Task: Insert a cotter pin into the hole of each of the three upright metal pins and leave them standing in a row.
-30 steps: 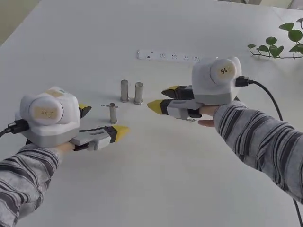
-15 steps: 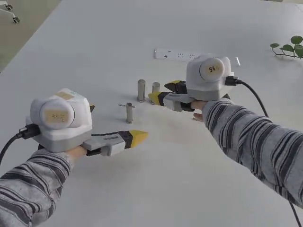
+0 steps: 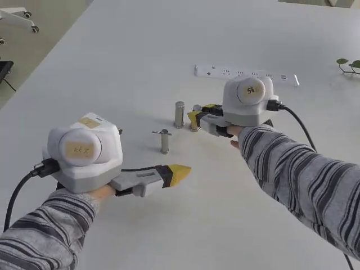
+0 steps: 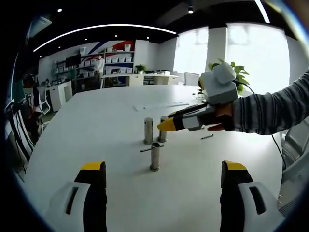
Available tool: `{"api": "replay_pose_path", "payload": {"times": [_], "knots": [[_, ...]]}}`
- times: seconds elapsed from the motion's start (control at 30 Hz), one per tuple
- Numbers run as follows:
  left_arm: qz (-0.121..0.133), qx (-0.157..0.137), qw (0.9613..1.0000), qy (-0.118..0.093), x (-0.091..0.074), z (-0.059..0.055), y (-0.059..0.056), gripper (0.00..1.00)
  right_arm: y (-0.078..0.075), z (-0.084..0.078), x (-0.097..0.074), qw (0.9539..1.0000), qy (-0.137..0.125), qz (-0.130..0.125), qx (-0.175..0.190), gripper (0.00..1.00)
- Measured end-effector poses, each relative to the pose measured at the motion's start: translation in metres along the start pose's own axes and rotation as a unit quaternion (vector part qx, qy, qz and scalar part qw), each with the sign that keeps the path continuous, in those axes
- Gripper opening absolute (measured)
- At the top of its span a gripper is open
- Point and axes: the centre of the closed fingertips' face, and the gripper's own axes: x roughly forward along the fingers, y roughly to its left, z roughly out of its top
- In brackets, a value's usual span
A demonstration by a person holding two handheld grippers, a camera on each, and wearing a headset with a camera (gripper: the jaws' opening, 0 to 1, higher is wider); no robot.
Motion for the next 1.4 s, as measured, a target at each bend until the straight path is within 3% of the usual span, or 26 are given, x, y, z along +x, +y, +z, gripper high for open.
{"api": "replay_pose_path", "payload": {"times": [0.2,0.37,0.47,0.63,1.1,1.4], "knots": [[0.003,0.007,1.0,0.004,-0.004,-0.002,0.0,0.99,0.001,0.001,-0.003,0.9999,0.01,-0.006,-0.009,0.08],[0.006,0.008,0.9999,0.006,-0.007,-0.001,-0.001,0.99,0.007,-0.006,-0.017,0.9994,0.02,-0.023,-0.016,0.08],[0.006,0.01,0.9999,0.003,-0.01,0.002,-0.003,0.99,-0.001,-0.007,-0.018,0.9991,0.021,-0.031,-0.018,0.08],[0.001,0.022,0.9998,0.002,-0.017,0.003,-0.009,0.99,0.0,-0.01,-0.033,0.9988,0.022,-0.036,-0.023,0.08],[0.001,0.021,0.9998,0.003,-0.03,0.0,-0.019,0.96,0.017,-0.037,-0.077,0.9965,0.028,-0.078,0.004,0.08],[-0.007,0.017,0.9998,-0.003,-0.036,0.002,-0.029,0.94,0.034,-0.044,-0.089,0.9956,0.023,-0.091,0.0,0.08]]}}
